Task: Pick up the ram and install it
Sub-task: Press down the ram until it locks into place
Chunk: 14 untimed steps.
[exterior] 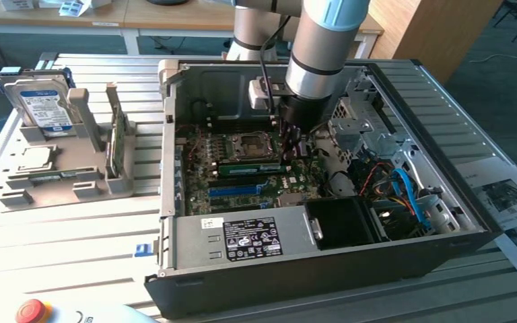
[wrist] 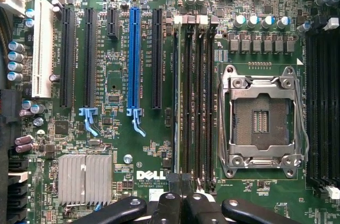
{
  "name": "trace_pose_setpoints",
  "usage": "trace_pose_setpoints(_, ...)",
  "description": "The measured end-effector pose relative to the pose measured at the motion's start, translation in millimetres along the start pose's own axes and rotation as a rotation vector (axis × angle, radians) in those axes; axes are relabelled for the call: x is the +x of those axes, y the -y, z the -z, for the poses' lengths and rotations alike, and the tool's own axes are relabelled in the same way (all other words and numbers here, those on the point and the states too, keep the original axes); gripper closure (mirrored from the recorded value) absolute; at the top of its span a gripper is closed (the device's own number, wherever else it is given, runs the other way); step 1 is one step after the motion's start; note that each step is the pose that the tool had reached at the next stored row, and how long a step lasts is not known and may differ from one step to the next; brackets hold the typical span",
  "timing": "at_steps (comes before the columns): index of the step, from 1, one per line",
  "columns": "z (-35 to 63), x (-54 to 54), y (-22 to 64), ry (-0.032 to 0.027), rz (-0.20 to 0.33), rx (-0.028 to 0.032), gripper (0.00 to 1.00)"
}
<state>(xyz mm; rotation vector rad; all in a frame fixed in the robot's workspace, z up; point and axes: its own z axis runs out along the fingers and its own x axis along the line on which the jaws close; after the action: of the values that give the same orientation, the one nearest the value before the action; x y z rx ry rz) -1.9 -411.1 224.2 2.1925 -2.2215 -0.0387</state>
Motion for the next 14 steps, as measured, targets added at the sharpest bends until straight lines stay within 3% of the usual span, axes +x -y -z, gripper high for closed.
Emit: trace_pose_setpoints(14, -2.2, 0.0, 0.1, -0.0002, 0.0, 0.0, 0.89)
